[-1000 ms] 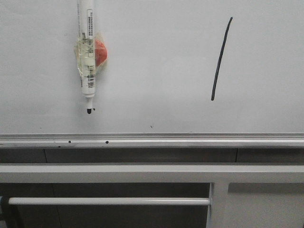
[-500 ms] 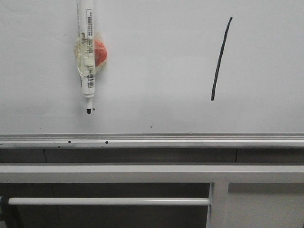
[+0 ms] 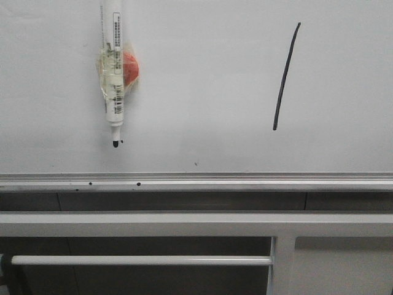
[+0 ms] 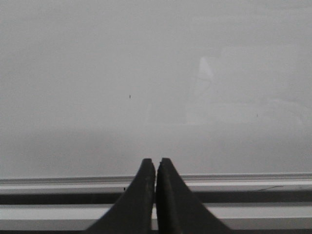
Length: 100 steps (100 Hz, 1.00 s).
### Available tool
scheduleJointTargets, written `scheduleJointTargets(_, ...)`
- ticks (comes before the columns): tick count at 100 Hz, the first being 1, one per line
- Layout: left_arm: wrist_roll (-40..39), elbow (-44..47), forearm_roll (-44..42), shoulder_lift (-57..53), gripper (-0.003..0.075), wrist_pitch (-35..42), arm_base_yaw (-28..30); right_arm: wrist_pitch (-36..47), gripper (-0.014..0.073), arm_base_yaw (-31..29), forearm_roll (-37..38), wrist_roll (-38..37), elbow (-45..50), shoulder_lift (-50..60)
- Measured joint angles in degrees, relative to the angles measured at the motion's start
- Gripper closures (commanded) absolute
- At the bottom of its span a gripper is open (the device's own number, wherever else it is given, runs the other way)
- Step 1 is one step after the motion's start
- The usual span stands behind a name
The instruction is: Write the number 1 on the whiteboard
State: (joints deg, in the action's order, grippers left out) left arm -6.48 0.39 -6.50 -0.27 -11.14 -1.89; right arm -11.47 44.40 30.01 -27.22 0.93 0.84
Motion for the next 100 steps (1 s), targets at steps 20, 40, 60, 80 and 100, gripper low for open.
scheduleJointTargets(20, 1.1, 0.0, 1.8, 0.0, 0.0741, -1.7, 0.0, -0.1, 0.0657, 0.0, 0.0, 0.0, 0.0, 0.0)
scheduleJointTargets(40, 6.8, 0.0, 5.6, 0.0, 0.0741, -5.5, 0.0, -0.1, 0.0657, 0.0, 0.0, 0.0, 0.0, 0.0)
scheduleJointTargets(60, 10.2, 0.0, 7.7, 0.0, 0.0741, -6.7, 0.0, -0.1, 0.0657, 0.0, 0.0, 0.0, 0.0, 0.0)
scheduleJointTargets(80, 10.7, 0.0, 6.5, 0.0, 0.0741, -7.8, 0.0, -0.1, 0.0657, 0.0, 0.0, 0.0, 0.0, 0.0)
scheduleJointTargets(100, 10.9, 0.0, 5.6, 0.0, 0.0741, -7.9, 0.0, -0.1, 0.0657, 0.0, 0.0, 0.0, 0.0, 0.0)
